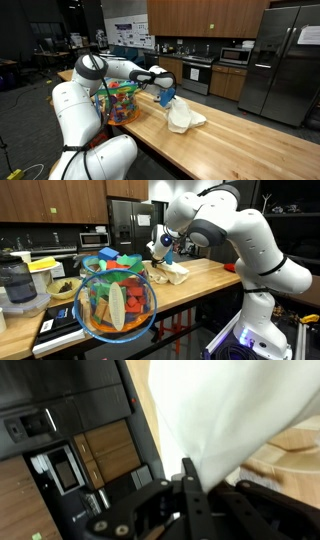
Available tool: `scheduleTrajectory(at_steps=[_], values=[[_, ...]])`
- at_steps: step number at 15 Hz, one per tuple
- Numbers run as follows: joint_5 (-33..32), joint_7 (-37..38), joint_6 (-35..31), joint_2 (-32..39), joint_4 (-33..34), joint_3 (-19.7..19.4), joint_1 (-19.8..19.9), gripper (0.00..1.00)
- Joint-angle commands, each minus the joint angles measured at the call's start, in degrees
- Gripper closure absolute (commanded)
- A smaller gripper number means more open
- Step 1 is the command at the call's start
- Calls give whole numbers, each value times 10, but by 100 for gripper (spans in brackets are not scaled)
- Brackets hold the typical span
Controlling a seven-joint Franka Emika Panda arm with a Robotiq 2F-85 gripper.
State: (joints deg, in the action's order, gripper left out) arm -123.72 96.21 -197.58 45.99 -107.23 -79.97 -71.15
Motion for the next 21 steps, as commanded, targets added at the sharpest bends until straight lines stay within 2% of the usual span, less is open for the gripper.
scheduleTrajectory(at_steps=[1,6,10,12,14,16,19,21], values=[[-1,3,-5,-19,-47,-14,71,99],[-3,-8,-9,-63,-100,-27,197,99],[-3,-12,-7,-97,-124,-28,318,99],[3,-3,-8,-105,-118,-7,394,99],[16,23,-2,-88,-117,26,421,99],[27,20,-3,-71,-114,44,403,99],[28,21,-5,-52,-108,54,326,99],[20,17,3,-50,-106,50,255,99]])
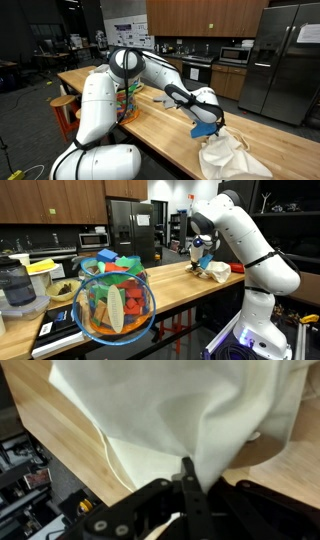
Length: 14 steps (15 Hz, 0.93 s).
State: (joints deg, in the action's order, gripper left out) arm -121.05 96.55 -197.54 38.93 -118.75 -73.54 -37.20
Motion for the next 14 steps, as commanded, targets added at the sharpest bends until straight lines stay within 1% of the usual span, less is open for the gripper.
scheduleTrajectory(at_steps=[1,3,5,9,12,14], values=[[-9,14,4,25,13,-21,-124,99],[-11,16,9,32,24,-39,-202,99],[-11,20,7,42,40,-67,-280,99],[-11,17,4,41,67,-127,-407,99],[-9,13,3,27,78,-169,-479,99],[-5,18,11,16,73,-208,-520,99]])
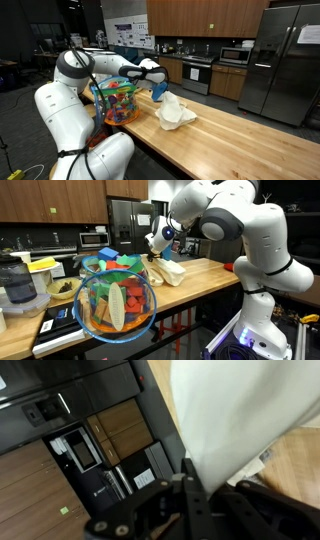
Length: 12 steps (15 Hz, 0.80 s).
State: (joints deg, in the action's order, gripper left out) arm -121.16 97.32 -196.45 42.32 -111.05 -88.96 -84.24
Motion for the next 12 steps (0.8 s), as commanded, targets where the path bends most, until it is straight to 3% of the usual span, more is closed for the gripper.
scheduleTrajectory(at_steps=[1,7,8,12], values=[[1,23,5,-17,-13,-86,-72,99],[-6,63,6,-19,-116,-302,-176,99],[69,-12,3,-7,-161,-351,-191,99],[189,-96,-19,43,-292,-499,-221,99]])
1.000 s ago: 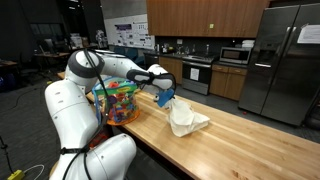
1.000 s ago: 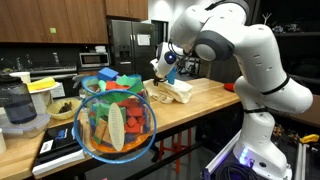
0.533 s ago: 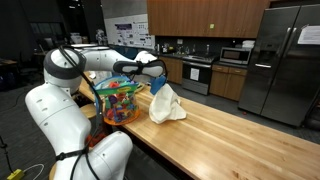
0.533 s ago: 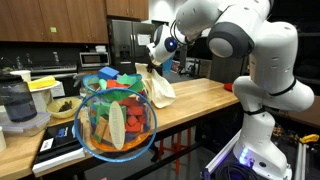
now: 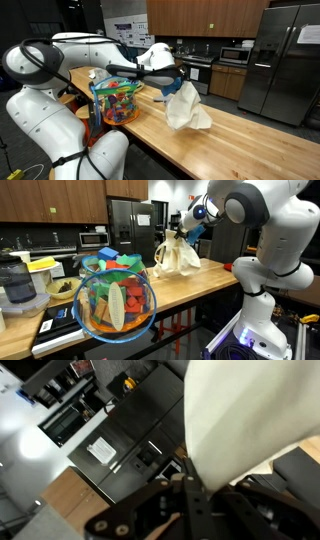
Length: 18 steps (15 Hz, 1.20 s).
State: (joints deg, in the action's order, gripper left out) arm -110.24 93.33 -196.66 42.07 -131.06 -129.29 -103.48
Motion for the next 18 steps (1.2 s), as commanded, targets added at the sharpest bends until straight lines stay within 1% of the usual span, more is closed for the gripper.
scheduleTrajectory(at_steps=[1,2,3,4,6,8,9,10,11,14,16,18], values=[[114,-81,-30,62,-124,-129,-26,99],[71,-34,-15,54,-134,-162,-44,99],[90,-41,-10,66,-149,-175,-38,99],[90,-44,-5,68,-155,-187,-43,99],[94,-50,3,72,-152,-176,-58,99],[94,-54,11,62,-133,-123,-74,99],[93,-49,15,63,-124,-87,-74,99],[90,-48,21,61,-115,-43,-74,99],[91,-47,28,59,-102,1,-69,99],[98,-54,36,60,-49,135,-32,99],[100,-63,28,63,-12,190,-9,99],[98,-67,23,61,20,208,13,99]])
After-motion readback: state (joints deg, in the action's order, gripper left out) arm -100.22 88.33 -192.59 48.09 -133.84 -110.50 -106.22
